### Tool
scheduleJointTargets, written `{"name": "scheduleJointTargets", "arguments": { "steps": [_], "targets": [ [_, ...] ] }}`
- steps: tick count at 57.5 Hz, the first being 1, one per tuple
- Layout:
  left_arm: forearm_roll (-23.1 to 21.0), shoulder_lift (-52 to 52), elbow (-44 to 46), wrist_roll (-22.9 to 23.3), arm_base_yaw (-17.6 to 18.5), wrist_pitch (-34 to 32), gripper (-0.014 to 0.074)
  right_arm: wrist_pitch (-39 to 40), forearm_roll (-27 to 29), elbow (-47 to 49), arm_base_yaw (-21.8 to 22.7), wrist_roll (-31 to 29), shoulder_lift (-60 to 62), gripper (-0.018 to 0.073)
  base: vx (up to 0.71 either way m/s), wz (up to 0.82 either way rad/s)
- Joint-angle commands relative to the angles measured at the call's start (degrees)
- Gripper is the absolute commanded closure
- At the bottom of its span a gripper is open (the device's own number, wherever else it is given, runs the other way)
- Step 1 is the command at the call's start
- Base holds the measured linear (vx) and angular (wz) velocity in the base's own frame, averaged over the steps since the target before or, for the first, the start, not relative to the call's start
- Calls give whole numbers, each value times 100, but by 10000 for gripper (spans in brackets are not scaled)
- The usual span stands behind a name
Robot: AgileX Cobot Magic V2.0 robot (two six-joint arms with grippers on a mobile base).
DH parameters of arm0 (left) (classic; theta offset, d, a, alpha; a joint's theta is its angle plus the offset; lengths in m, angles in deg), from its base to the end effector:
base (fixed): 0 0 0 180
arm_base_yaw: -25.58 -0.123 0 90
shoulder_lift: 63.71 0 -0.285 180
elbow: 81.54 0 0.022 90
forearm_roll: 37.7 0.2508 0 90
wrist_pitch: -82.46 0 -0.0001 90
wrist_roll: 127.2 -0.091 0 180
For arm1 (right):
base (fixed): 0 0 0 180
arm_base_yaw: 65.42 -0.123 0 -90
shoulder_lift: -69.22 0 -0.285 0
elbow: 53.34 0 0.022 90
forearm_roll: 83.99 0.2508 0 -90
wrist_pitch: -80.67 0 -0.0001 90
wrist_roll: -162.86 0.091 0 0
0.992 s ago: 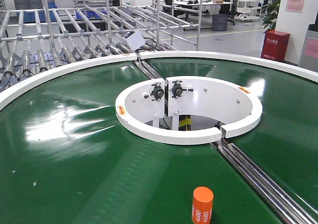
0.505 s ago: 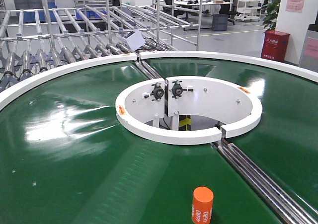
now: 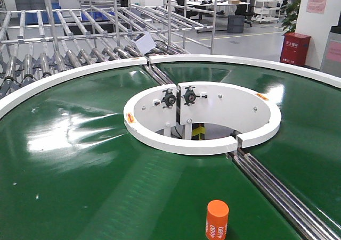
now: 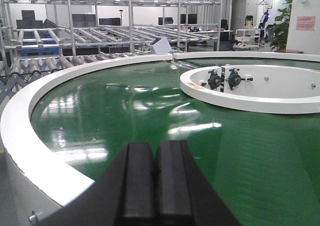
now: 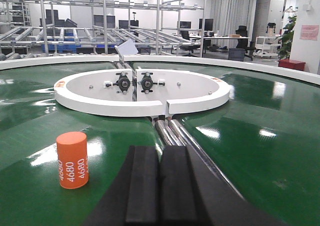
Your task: Grab orange capacitor from left shelf to right conveyor
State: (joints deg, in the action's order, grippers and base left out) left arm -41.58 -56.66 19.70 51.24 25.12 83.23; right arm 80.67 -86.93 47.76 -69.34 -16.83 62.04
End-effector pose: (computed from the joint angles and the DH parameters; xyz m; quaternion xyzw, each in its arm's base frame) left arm 0.0565 0.0004 0.2036 -0.0163 0.6855 -0.0121 0.7278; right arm 0.0566 0.0039 0.2038 -0.0390 0.6814 0.0082 0.7308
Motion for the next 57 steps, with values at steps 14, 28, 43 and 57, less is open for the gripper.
{"name": "scheduleJointTargets", "arguments": {
  "steps": [14,28,43,57],
  "targets": [
    [-35,-67,-186,6,55,-470,603,512,-216,-44,4,216,63,570,0,0],
    [-35,-67,-186,6,55,-470,603,521,-163,-44,4,210,63,570,0,0],
    [-35,-67,-186,6,55,-470,603,516,-163,-44,4,176,58,570,0,0],
    [-35,-67,-186,6,55,-470,603,516,-163,-44,4,176,58,570,0,0]
  ]
}}
